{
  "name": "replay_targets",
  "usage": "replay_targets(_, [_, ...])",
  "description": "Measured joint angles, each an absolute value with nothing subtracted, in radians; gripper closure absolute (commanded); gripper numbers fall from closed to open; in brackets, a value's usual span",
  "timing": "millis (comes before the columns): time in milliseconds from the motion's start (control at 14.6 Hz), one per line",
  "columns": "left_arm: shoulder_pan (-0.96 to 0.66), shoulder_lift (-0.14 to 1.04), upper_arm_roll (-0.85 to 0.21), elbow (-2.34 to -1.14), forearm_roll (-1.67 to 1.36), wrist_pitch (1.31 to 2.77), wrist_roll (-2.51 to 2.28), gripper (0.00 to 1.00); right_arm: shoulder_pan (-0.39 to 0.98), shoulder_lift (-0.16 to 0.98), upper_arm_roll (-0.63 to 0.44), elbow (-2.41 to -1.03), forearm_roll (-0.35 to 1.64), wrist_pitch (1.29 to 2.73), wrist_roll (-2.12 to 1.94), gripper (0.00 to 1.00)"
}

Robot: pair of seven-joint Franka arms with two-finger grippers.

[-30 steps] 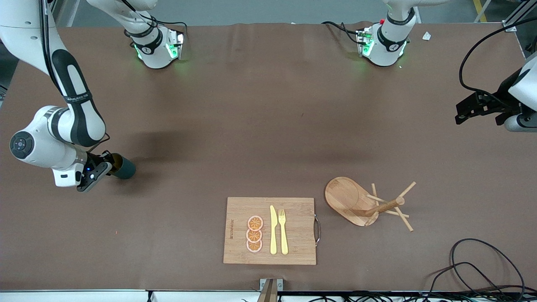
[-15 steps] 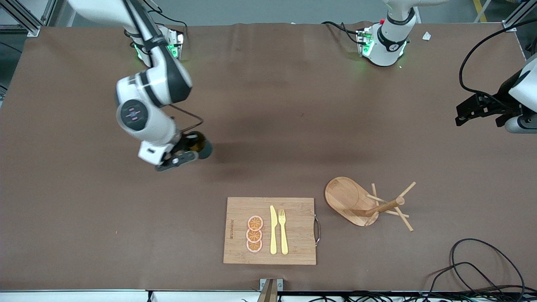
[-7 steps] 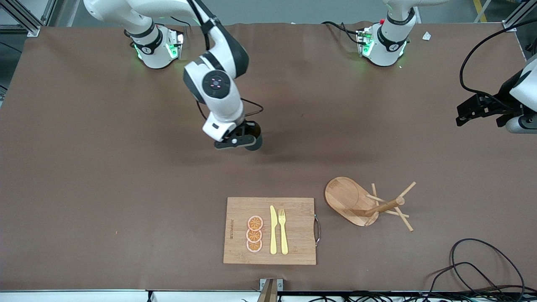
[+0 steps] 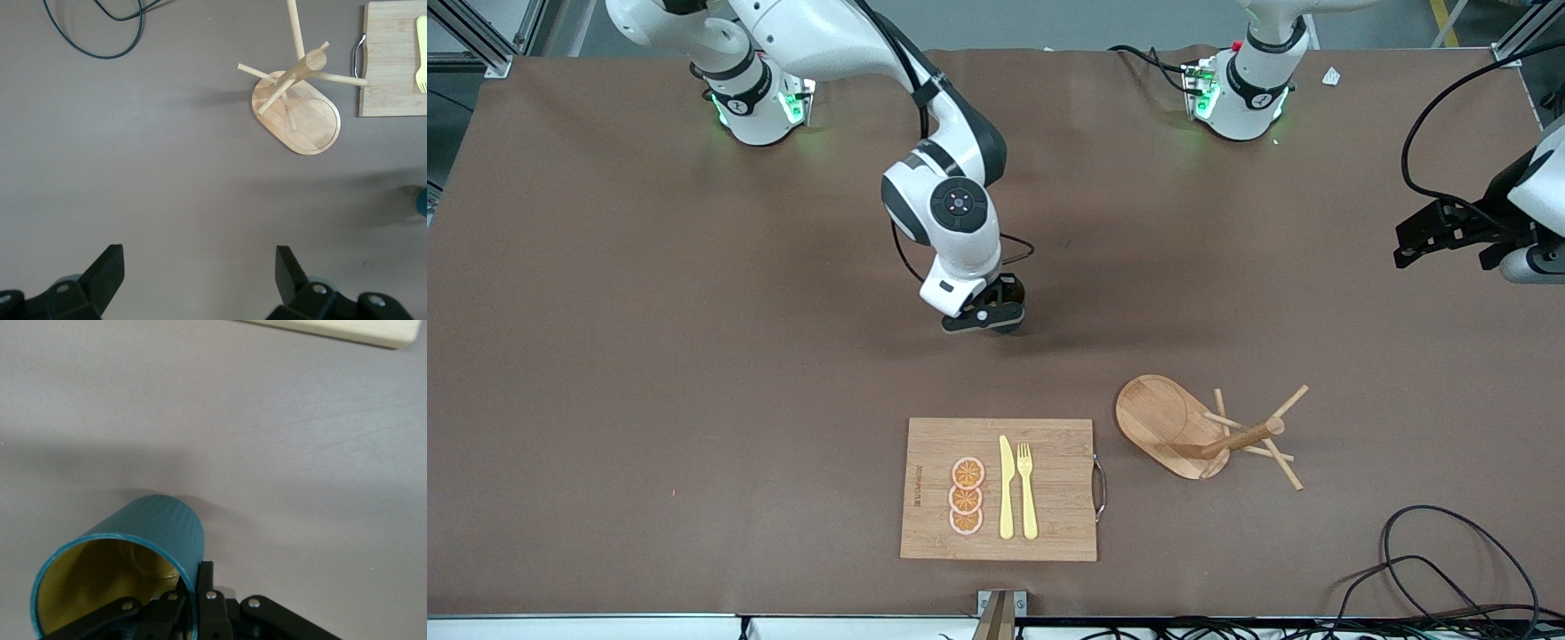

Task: Pass cup and hang on rack
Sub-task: 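Lift the teal mug with the right gripper toward the table middle, then set the mug down and open the right gripper while the left gripper approaches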

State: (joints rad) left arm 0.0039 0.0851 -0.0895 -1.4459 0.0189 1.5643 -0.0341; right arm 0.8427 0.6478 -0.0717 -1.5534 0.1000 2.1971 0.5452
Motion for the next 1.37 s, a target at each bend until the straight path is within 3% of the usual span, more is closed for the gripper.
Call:
replay_targets(412, [0.004,0.085,-0.089,-1.446,0.019,1.565,-0.034,0.0,0.854,0.672,-0.073,-1.547,0.1,2.195,0.548,0.95])
replay_targets(481, [0.003,0.085,-0.089,-1.446,0.019,1.565,-0.034,0.0,0.854,0.675,-0.075,-1.547,0.1,2.195,0.548,0.85])
replay_targets(618, [0.002,0.085,-0.09,-1.446,0.025,1.566,-0.034,0.0,0.854,0.683,-0.079,-1.547,0.1,2.195,0.548,0.02])
replay_targets(1099, [0.001,0.088,-0.093,-1.447,0.04,1.564,-0.047,0.0,0.849,0.686,-0.088,-1.523,0.101,2.175,0.545,0.0])
replay_targets(1374, [-0.007,0.088,-0.1,-1.447,0.04,1.564,-0.194,0.0,0.825,0.621,-0.097,-1.482,0.124,2.035,0.529,0.0])
